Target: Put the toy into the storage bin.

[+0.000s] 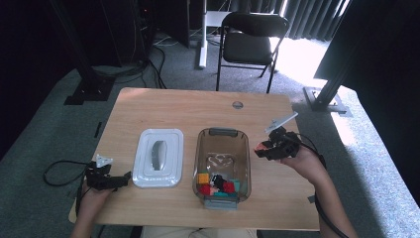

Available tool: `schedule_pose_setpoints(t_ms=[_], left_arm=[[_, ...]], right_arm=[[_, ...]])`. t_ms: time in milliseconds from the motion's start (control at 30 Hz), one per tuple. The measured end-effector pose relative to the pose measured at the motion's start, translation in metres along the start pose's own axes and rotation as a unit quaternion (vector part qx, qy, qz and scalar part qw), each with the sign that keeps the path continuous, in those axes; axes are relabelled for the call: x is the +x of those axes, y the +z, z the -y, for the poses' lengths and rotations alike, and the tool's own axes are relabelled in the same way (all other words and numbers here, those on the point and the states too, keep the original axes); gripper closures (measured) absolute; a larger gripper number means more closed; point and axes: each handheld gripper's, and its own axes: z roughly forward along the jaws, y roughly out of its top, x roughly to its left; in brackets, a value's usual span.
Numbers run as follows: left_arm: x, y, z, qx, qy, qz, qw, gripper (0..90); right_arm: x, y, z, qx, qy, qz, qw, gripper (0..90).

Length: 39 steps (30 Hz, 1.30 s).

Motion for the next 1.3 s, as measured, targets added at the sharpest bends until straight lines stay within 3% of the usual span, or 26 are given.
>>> schedule_pose_setpoints(t_ms=[267,333,600,1000,1033,1067,1200,1300], left_arm=[[0.0,0.0,0.0,0.002,0.0,0.001,1.0,0.5],[0.0,0.0,0.0,0.001,0.0,0.001,1.0,0.5],[0.0,0.0,0.0,0.002,0.0,0.001,1.0,0.5],[0.0,0.0,0.0,0.001,0.0,0.0,1.0,0.5],[0.0,0.0,0.0,0.001,0.0,0.0,1.0,0.5],[0.0,0.0,0.0,0.001,0.0,0.0,1.0,0.5],[0.0,0.0,0.0,0.001,0.0,0.0,1.0,0.5],[0.0,0.0,0.0,0.001,0.0,0.0,1.0,0.5]], right_arm=[[0.032,-0.007,-0.017,0.005,-0.073,-0.038,0.9966,58.6],[0.037,-0.006,-0.019,0.005,-0.085,-0.052,0.9951,58.6],[0.055,0.002,-0.028,0.026,-0.122,-0.067,0.9899,58.6],[0.078,0.025,-0.028,0.08,-0.174,-0.102,0.9761,58.6],[0.078,0.025,-0.028,0.08,-0.174,-0.102,0.9761,58.6],[0.081,0.027,-0.028,0.088,-0.185,-0.108,0.9728,58.6],[0.085,0.033,-0.028,0.103,-0.196,-0.117,0.9681,58.6],[0.091,0.038,-0.027,0.119,-0.214,-0.126,0.9613,58.6]])
